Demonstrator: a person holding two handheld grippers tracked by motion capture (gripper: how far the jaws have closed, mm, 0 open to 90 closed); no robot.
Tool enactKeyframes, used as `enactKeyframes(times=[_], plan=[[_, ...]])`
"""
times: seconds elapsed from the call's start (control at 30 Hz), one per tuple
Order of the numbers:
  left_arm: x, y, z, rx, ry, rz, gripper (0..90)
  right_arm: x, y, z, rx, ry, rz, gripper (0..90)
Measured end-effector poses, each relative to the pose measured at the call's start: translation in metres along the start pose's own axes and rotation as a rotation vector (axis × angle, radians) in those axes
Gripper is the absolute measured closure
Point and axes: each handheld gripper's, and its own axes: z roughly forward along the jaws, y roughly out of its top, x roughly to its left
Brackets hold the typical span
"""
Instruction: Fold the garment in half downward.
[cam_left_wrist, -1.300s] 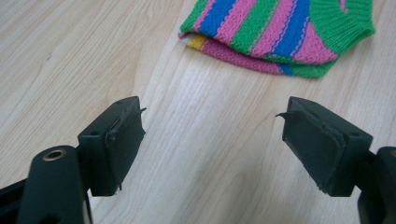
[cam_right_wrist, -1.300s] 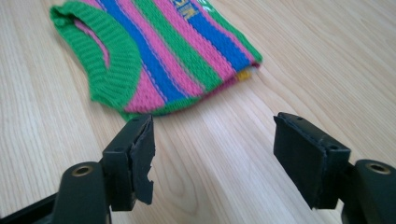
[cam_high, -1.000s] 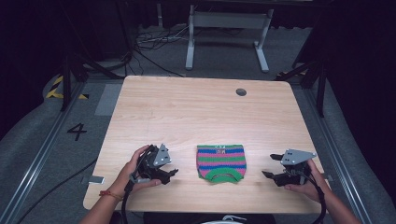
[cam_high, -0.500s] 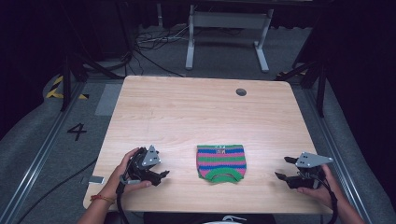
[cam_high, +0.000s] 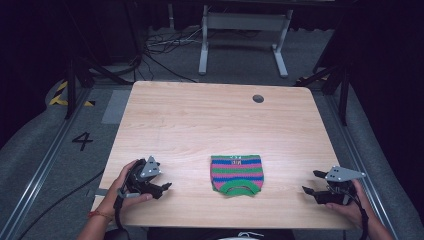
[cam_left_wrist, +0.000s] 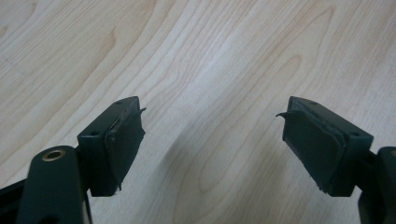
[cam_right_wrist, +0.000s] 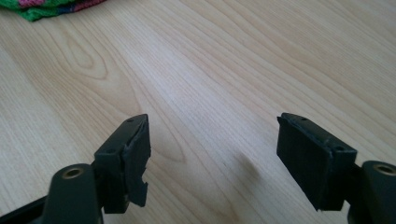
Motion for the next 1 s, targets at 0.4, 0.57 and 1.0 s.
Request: enactKeyframes(times=[0.4, 0.57, 1.0], plan=[[0.012, -0.027, -0.014, -0.016, -0.014, -0.076, 20.4, -0.003, -0.018, -0.003, -0.007, -0.006, 0.061, 23.0], [0.019, -0.042, -0.018, -0.035, -0.009, -0.137, 20.1, -0.006, -0.026, -0.005, -0.031, 0.009, 0.109, 21.8], [0.019, -0.053, -0.017, -0.043, 0.023, -0.198, 17.3, -0.010, -0.029, -0.005, -0.028, 0.030, 0.130, 19.1]])
